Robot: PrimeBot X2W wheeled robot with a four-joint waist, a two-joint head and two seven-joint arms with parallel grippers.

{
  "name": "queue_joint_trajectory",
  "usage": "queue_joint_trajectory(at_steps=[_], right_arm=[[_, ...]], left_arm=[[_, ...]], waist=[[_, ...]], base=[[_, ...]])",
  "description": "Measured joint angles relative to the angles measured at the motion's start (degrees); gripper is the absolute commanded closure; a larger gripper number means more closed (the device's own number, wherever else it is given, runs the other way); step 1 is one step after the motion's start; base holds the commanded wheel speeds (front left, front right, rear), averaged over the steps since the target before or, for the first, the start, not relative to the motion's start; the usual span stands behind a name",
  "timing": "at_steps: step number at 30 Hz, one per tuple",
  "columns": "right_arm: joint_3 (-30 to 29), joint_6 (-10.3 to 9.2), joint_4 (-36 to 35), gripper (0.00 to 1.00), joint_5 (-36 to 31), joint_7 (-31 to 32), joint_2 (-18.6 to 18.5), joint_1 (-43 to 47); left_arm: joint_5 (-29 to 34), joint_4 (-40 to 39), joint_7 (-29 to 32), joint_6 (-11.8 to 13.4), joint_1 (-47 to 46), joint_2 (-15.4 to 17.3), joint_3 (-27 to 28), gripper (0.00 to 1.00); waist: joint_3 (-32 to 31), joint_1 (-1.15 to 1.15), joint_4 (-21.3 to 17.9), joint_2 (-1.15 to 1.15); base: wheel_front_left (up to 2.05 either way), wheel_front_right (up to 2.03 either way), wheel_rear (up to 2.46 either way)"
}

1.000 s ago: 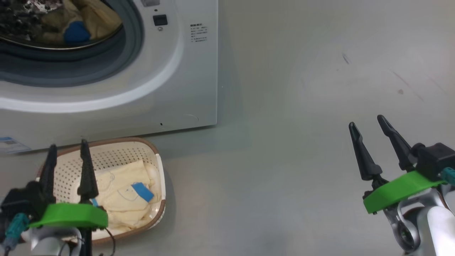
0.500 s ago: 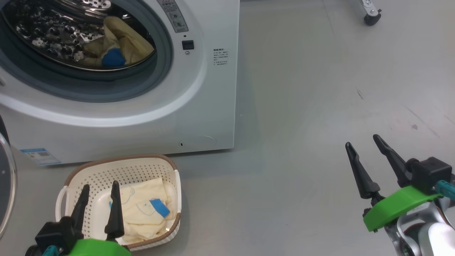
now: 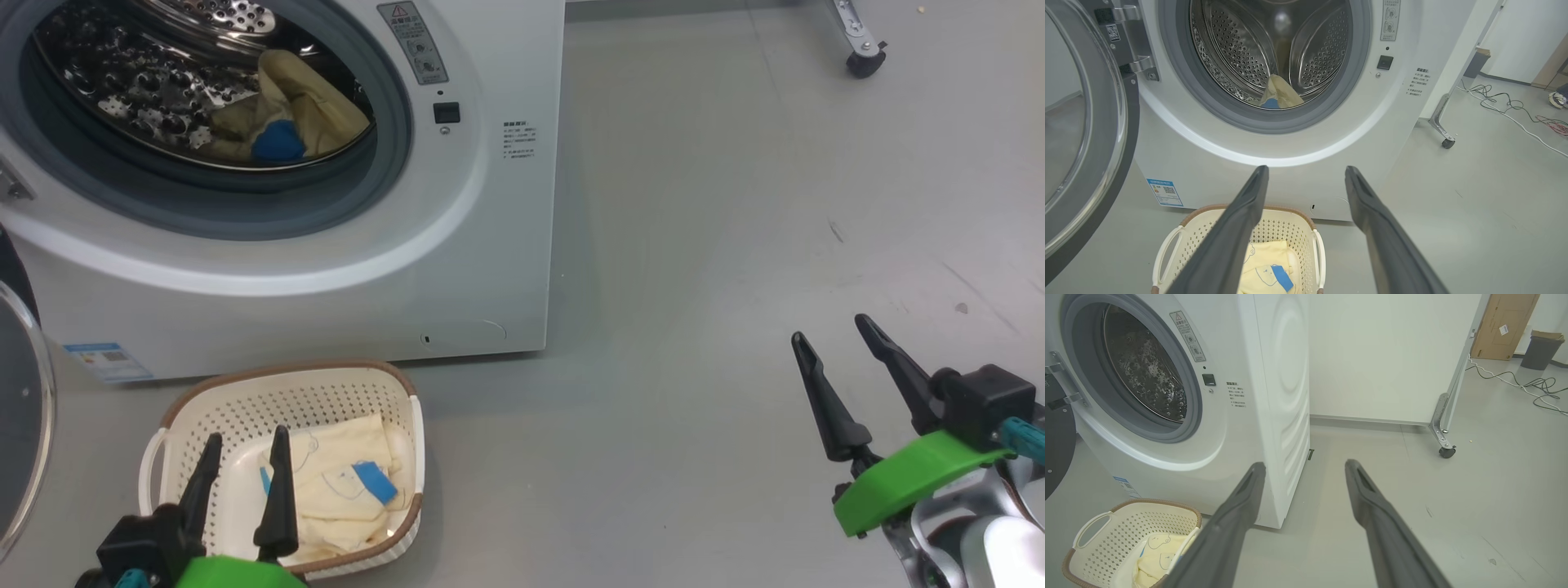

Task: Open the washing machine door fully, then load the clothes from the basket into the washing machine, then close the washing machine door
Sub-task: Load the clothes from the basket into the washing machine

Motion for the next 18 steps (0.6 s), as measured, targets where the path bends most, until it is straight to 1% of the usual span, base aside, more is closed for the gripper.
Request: queue_joint_trajectory(at_steps=[10,15,18], right_arm=[[0.08,0.0,0.11,0.0,0.0,-0.03,0.3,0.07],[0.08,0.0,0.08,0.0,0.0,-0.18,0.48,0.05],[0.14,0.0,-0.02,0.0,0.0,-0.4,0.49,0.0]], left_arm=[[0.0,0.26,0.81,0.0,-0.07,-0.02,-0.73,0.0],[0.0,1.72,1.02,-0.01,-0.57,-0.45,-1.93,0.0],[0.0,3.08,1.02,-0.01,-2.42,-0.81,-2.3,0.0]], waist=[[0.47,0.0,0.76,0.0],[1.16,0.0,1.13,0.0],[2.08,0.0,1.21,0.0]], base=[[0.0,0.0,0.0],[0.0,0.0,0.0],[0.0,0.0,0.0]])
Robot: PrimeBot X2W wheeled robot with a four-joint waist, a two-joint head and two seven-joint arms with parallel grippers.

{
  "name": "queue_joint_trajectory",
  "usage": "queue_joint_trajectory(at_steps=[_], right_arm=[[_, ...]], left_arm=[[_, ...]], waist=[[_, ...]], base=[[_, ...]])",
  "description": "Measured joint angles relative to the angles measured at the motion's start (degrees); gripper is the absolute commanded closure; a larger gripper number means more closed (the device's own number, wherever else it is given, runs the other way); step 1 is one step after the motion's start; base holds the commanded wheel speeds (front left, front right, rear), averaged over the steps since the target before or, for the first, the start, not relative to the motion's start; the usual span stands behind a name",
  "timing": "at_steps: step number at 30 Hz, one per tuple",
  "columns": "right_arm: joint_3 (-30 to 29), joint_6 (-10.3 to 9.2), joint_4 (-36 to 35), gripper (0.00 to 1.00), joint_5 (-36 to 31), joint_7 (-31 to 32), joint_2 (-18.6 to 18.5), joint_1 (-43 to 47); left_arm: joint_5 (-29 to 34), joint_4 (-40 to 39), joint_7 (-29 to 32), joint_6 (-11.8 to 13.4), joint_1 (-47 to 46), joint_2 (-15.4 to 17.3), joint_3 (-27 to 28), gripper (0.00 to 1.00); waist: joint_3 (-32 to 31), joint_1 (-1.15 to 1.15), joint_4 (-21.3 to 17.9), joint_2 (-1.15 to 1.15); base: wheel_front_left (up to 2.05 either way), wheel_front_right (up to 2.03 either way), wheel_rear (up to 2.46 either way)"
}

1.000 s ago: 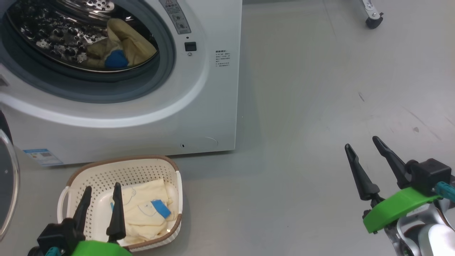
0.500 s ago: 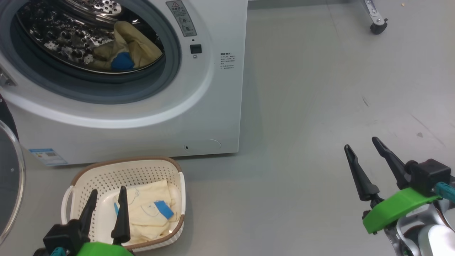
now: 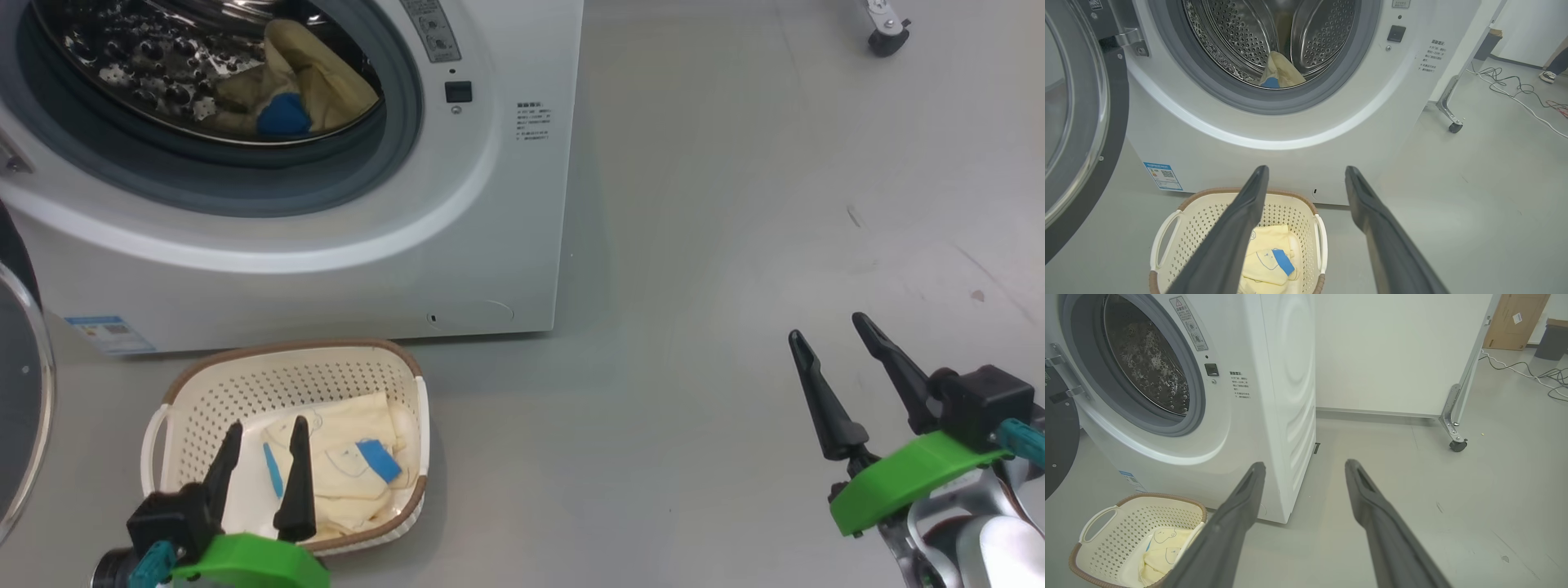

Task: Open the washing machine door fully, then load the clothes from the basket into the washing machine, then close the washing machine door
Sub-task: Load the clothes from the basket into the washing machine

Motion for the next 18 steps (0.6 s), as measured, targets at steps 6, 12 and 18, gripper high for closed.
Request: queue_joint_trajectory(at_steps=[6,12,18], right_arm=[[0.63,0.0,-0.46,0.0,0.02,-0.36,0.0,-0.33],[1.37,0.0,-0.92,0.0,0.32,-1.1,0.0,-3.36],[1.8,0.0,-1.07,0.0,1.21,-2.75,0.0,-7.83]], left_arm=[[-0.12,5.61,0.76,-0.05,-5.15,-1.48,-1.14,0.0],[-2.71,17.51,2.99,-0.33,-13.02,-3.3,-1.34,0.0],[-5.45,34.61,6.36,-4.27,-25.65,-4.89,-1.25,0.0]], waist=[[3.04,0.0,-0.16,0.0],[8.02,0.01,-1.2,0.0],[15.66,0.01,-3.72,0.0]], base=[[0.0,0.0,0.0],[0.0,0.0,0.0],[0.0,0.0,0.0]])
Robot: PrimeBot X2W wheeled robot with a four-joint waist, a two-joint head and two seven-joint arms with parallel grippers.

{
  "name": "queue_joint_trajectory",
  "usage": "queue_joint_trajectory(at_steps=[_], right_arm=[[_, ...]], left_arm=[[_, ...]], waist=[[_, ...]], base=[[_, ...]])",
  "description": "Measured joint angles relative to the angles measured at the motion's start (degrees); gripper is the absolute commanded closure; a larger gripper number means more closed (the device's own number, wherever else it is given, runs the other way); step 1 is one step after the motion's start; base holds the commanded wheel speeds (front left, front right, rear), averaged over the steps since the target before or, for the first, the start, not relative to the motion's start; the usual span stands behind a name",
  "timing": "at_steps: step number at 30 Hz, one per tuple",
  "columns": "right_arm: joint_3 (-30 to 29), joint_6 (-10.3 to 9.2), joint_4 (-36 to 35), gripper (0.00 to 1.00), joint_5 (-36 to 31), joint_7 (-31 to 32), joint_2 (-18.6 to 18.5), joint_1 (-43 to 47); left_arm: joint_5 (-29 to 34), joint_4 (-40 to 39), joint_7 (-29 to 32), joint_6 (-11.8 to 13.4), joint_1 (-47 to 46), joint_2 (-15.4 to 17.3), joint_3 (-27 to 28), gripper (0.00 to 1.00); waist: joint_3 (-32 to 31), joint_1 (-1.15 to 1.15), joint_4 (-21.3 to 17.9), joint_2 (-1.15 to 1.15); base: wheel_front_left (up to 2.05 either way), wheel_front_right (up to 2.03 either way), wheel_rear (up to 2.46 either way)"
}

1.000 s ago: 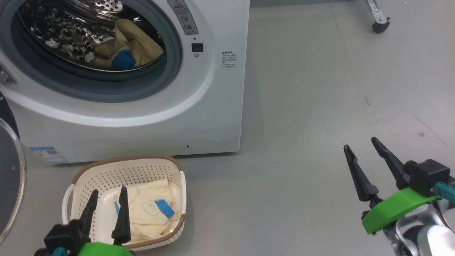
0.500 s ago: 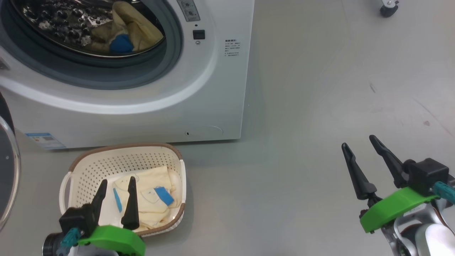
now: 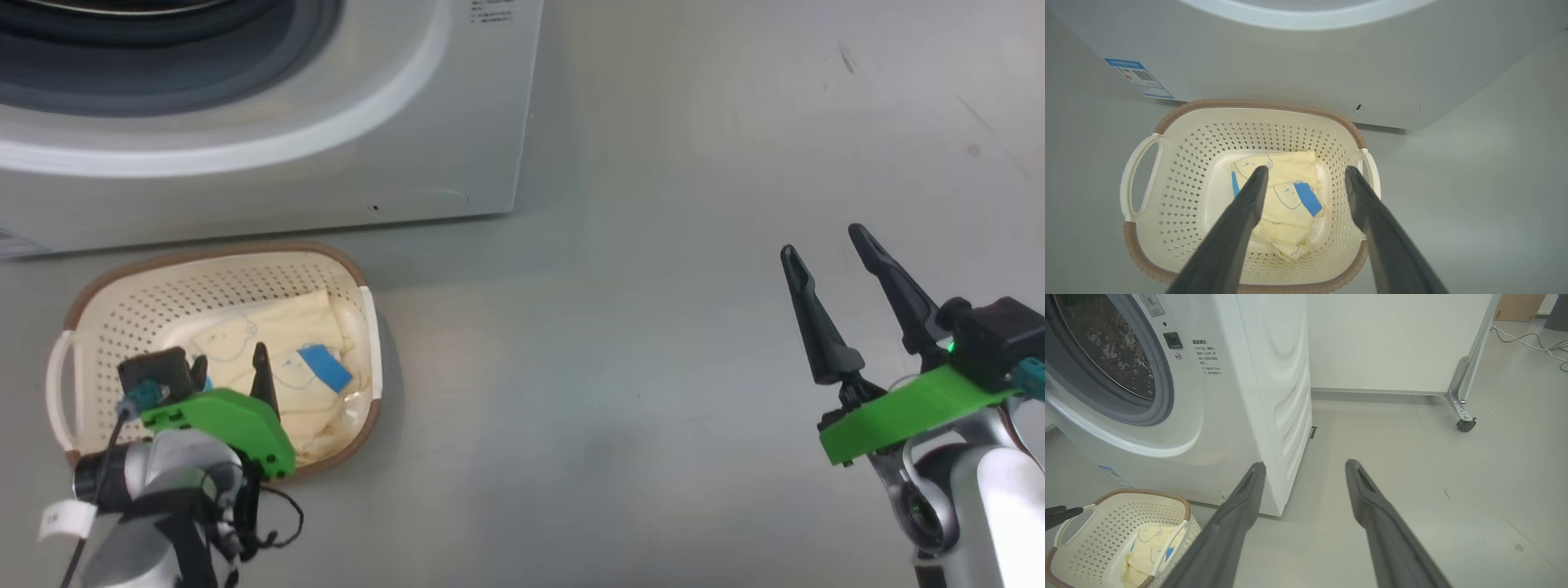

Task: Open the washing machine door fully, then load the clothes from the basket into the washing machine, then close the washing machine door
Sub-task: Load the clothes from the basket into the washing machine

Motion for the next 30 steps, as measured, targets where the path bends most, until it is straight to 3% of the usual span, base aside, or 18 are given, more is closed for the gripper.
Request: queue_joint_trajectory(at_steps=[13,21,26,30], right_arm=[[1.48,0.0,-0.51,0.0,1.43,-3.74,0.2,-7.07],[2.8,0.0,-2.68,0.0,2.49,-5.33,0.58,-9.22],[3.88,0.0,-3.5,0.0,3.11,-6.05,0.67,-10.37],[3.6,0.0,-4.37,0.0,3.11,-6.41,0.65,-9.78]], left_arm=[[-6.13,21.02,9.77,-9.15,-19.89,1.11,3.81,0.0],[-8.95,27.13,15.95,-10.28,-27.34,4.61,6.03,0.0],[-9.27,28.48,16.7,-10.14,-31.31,6.89,7.01,0.0],[-9.26,29.31,15.85,-10.07,-32.16,6.7,7.03,0.0]], waist=[[17.01,0.01,-5.41,0.0],[27.16,0.01,-7.8,0.0],[32.94,0.0,-8.99,0.0],[35.94,0.0,-9.29,0.0]], base=[[0.0,0.0,0.0],[0.0,0.0,0.0],[0.0,0.0,0.0],[0.0,0.0,0.0]])
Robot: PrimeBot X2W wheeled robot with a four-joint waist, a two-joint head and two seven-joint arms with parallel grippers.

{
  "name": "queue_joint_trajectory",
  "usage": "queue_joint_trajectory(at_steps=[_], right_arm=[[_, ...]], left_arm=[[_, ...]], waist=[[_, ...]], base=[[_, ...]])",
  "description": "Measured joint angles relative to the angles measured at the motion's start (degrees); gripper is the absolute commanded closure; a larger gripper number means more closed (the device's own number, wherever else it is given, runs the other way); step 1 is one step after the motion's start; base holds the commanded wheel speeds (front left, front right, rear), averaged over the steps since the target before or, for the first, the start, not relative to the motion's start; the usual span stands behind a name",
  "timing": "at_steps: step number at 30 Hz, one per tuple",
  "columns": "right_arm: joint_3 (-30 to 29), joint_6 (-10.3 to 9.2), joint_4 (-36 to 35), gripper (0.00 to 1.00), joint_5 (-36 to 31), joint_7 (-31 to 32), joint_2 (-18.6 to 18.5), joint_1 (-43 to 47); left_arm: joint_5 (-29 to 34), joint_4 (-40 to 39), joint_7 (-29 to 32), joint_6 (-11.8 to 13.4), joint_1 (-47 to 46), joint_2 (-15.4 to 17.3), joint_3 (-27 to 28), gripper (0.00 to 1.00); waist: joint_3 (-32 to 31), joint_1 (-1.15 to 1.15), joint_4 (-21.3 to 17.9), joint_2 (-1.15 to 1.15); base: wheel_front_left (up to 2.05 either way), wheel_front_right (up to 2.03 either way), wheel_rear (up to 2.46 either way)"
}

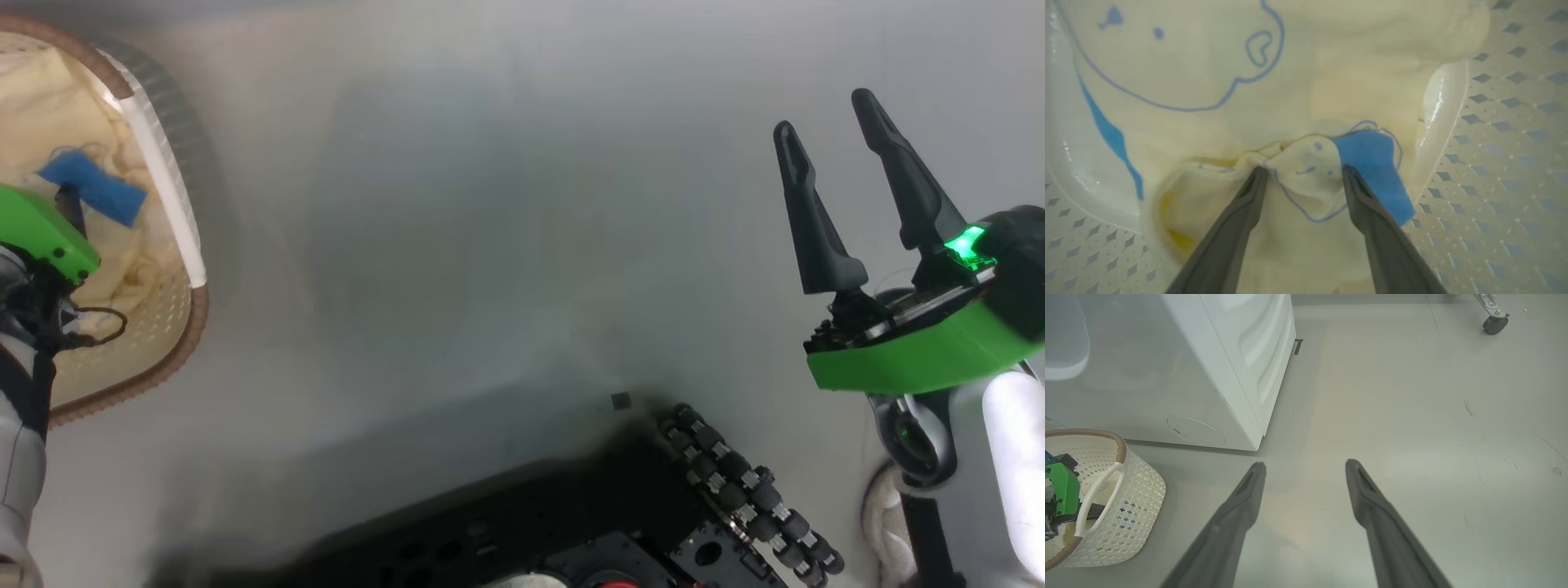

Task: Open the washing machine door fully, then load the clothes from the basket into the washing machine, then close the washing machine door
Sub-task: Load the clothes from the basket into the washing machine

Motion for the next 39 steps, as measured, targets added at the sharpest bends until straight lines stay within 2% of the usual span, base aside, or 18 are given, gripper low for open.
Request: queue_joint_trajectory(at_steps=[6,7,8,9,10,18,30,35,39], right_arm=[[-0.7,0.0,-2.48,0.0,0.0,-0.02,-0.11,0.51],[-0.87,0.0,-3.22,0.0,0.0,0.0,-0.14,1.13],[-1.03,0.0,-3.68,0.0,0.0,0.09,-0.14,1.85],[-1.21,0.0,-4.07,0.0,0.0,0.3,-0.14,2.58],[-1.42,0.0,-4.42,0.0,0.0,0.51,-0.15,3.2],[-2.25,0.0,-5.9,0.0,-0.01,1.19,-0.15,3.93],[-2.86,0.0,-3.18,0.0,0.29,0.11,-0.12,0.8],[-3.94,0.0,-2.07,0.0,0.22,0.04,-0.13,0.95],[-5.0,0.0,-2.02,0.0,-0.27,0.32,-0.14,1.14]], left_arm=[[-0.46,0.59,-2.34,0.58,-0.43,-1.01,0.31,0.0],[-0.49,0.76,-2.93,0.97,-0.64,-1.33,0.29,0.08],[-0.51,0.89,-3.18,0.93,-0.8,-1.76,0.31,0.44],[-0.58,0.98,-3.27,0.93,-0.85,-2.19,0.35,0.44],[-0.74,1.25,-4.24,0.98,-0.83,-2.45,0.41,1.0],[-0.99,2.34,-9.74,0.89,-0.79,-4.16,0.3,1.0],[-0.36,1.66,-22.38,-1.54,-0.44,-4.39,-0.09,1.0],[1.65,-1.79,-23.9,-1.12,2.85,-4.85,-0.3,1.0],[4.38,-10.99,-23.9,1.34,7.45,-4.94,1.85,1.0]], waist=[[1.35,-0.01,0.73,0.0],[1.49,-0.01,0.89,0.0],[1.61,-0.01,1.01,0.0],[1.68,-0.01,1.13,0.0],[1.73,-0.01,1.25,0.0],[1.65,-0.02,1.81,0.0],[-0.4,-0.01,2.86,0.0],[-3.83,-0.01,4.36,0.01],[-7.2,-0.02,5.6,0.01]], base=[[0.0,0.0,0.0],[0.0,0.0,0.0],[0.0,0.0,0.0],[0.0,0.0,0.0],[0.0,0.0,0.0],[0.0,0.0,0.0],[0.0,0.0,0.0],[0.0,0.0,0.0],[0.0,0.0,0.0]])
